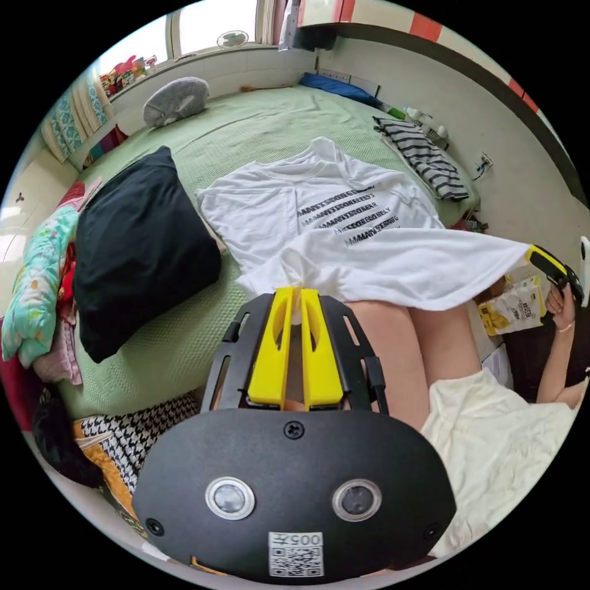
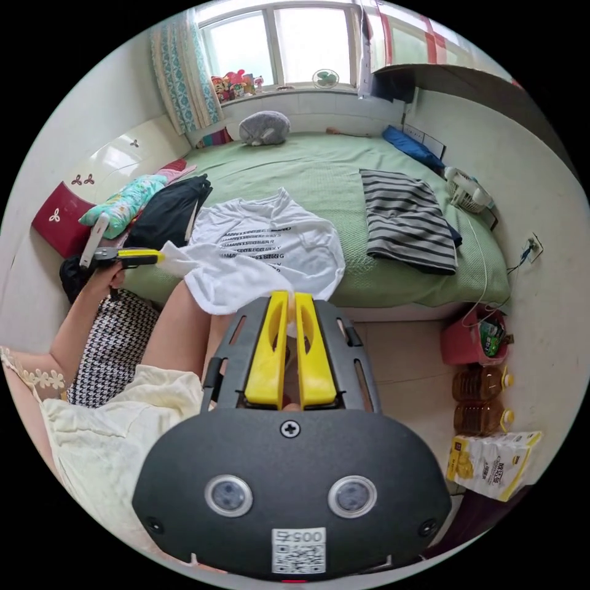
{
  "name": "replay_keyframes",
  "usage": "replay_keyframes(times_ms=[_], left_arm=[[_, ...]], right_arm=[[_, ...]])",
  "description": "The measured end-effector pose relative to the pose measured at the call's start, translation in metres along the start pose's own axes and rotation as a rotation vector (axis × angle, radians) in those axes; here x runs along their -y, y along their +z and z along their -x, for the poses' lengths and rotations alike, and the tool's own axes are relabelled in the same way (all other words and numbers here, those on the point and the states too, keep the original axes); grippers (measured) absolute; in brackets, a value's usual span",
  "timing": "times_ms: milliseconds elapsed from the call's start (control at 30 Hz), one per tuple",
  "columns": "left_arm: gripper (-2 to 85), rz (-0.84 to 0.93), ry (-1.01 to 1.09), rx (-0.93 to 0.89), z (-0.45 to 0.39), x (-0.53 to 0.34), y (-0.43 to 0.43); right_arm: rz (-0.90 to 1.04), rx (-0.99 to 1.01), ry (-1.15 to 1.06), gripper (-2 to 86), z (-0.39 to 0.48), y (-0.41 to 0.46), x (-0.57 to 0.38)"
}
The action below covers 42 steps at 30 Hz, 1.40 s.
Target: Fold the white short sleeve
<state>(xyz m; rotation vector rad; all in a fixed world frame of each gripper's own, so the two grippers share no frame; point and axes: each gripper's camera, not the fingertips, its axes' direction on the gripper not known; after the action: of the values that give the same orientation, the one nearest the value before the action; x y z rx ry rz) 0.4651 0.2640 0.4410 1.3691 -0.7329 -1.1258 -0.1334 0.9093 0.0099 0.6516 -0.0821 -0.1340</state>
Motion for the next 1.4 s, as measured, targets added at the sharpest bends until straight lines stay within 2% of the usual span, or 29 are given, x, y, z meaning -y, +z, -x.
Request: replay_keyframes(times_ms=[200,467,633,700,833,933,1133,1200,1400], left_arm=[[3.0,-0.084,-0.012,-0.095,0.005,-0.037,-0.083],[2.6,-0.025,-0.001,-0.107,-0.024,-0.092,-0.124],[1.1,0.117,-0.024,-0.135,-0.037,-0.123,-0.081],[0.7,0.196,-0.07,-0.166,-0.036,-0.137,-0.042],[0.3,0.231,-0.16,-0.208,-0.028,-0.148,-0.005],[1.2,0.191,-0.154,-0.185,-0.02,-0.132,-0.004],[5.6,0.046,-0.058,-0.069,-0.004,-0.038,-0.003],[6.3,0.003,-0.041,-0.024,-0.001,0.006,0.013],[13.2,-0.033,-0.047,0.006,0.022,0.097,0.085]], right_arm=[[-0.03,-0.064,-0.039,-1.3,0.01,-0.021,0.002],[0.059,-0.226,-0.21,-1.3,0.027,-0.044,-0.006],[0.186,-0.173,-0.189,-1.2,0.015,-0.031,-0.013],[0.254,-0.092,-0.16,-0.7,0.01,-0.004,-0.021],[0.363,0.003,-0.129,3.9,0.01,0.043,-0.031],[0.394,-0.05,-0.204,9.0,0.02,0.059,-0.021],[0.118,-0.042,-0.376,11.9,0.059,0.05,0.057],[0.05,-0.063,-0.433,12.1,0.079,0.07,0.089],[0.03,-0.052,-0.464,12.0,0.104,0.158,0.156]])
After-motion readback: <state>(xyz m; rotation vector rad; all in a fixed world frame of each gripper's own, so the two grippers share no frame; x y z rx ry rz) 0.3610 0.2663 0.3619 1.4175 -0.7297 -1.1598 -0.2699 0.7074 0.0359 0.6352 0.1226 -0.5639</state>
